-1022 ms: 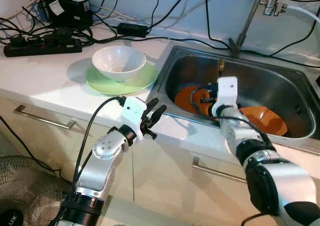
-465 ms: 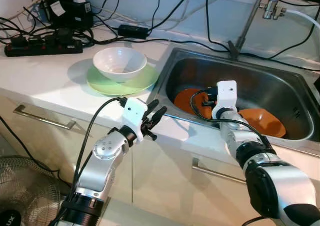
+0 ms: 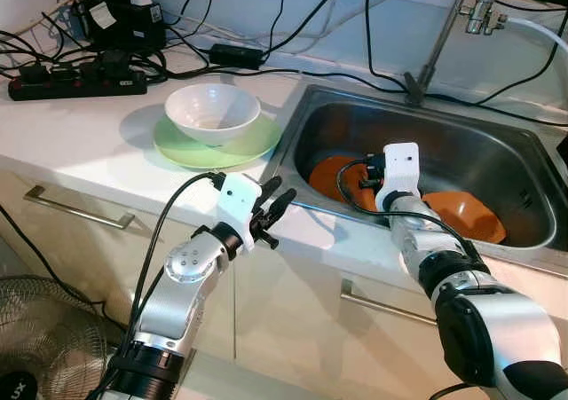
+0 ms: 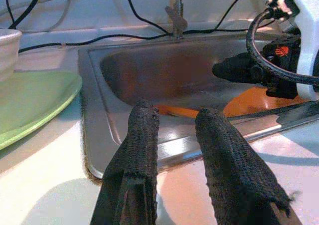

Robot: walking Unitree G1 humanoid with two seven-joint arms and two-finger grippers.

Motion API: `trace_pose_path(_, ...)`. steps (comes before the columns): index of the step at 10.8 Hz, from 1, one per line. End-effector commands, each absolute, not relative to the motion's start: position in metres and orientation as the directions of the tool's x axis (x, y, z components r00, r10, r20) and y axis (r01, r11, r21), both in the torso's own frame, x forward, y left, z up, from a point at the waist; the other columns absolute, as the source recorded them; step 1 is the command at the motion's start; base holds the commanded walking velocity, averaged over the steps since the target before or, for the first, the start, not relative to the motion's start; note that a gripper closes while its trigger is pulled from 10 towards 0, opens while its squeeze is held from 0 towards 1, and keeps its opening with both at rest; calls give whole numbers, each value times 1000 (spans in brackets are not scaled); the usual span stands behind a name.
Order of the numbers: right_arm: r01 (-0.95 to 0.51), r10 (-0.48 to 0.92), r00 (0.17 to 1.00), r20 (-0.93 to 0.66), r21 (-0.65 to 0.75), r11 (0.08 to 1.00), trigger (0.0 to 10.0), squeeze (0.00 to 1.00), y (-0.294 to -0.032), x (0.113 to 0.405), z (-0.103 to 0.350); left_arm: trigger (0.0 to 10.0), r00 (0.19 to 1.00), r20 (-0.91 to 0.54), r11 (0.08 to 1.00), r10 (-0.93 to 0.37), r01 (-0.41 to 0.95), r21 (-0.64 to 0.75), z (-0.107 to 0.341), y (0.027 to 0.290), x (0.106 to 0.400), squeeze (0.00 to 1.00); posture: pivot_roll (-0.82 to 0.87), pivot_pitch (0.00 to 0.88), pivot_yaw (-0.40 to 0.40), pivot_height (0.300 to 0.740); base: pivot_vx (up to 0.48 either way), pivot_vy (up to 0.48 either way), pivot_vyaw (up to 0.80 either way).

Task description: Kitchen organization

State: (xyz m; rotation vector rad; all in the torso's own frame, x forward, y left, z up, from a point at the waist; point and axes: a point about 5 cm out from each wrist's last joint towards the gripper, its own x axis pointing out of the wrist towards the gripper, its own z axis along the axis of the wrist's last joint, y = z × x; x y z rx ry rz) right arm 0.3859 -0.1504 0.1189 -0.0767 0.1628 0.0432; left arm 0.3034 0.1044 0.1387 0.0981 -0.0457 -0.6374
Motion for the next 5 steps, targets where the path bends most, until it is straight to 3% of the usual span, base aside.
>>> trace_pose_path(1,-42,33,991,-129,-68,997,10000,0,-152,389,126,10000,799,-30,794,-601,601,97,130,103,300,0,297,19,-91,740,0,0,0)
trace_pose_path(5,-105,107,977,186,-20,994,10000,0,-143,400,184,10000,805,-13,799,-593,591,111,132,101,301,0,270,27,-86,740,0,0,0)
